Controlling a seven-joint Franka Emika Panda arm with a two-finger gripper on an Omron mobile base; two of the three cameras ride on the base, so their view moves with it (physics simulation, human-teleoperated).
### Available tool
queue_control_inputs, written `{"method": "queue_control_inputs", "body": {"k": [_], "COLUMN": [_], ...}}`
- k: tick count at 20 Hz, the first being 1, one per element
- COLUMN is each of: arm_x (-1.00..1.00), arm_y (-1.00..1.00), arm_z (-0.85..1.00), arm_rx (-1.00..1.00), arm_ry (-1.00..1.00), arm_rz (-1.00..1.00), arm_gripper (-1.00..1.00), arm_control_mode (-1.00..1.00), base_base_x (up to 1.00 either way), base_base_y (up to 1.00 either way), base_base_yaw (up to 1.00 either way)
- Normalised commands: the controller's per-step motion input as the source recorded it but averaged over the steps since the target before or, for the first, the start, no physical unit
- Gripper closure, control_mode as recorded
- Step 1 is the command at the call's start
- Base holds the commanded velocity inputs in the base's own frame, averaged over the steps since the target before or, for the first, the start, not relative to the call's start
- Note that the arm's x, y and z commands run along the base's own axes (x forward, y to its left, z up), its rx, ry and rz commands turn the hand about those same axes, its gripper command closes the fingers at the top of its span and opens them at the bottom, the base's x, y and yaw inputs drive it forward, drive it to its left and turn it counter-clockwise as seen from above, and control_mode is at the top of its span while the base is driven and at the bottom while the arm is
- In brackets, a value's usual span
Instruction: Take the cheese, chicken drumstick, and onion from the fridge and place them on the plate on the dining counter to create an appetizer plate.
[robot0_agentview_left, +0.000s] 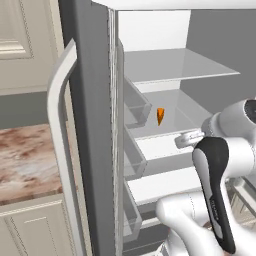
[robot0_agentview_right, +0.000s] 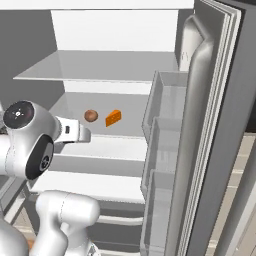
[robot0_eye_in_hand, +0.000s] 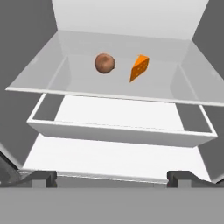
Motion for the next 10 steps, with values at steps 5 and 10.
{"method": "queue_control_inputs", "body": {"k": [5, 10], "arm_x": [0.69, 0.58], "arm_y": [-0.36, -0.12], "arm_z": [-0.04, -0.03], "arm_rx": [0.11, 0.10], "arm_ry": [0.00, 0.00], "arm_rz": [-0.06, -0.13], "arm_gripper": [-1.00, -1.00], "arm_control_mode": [-1.00, -1.00], "base_base_x": [0.00, 0.00], "base_base_y": [0.00, 0.00], "base_base_yaw": [0.00, 0.00]}}
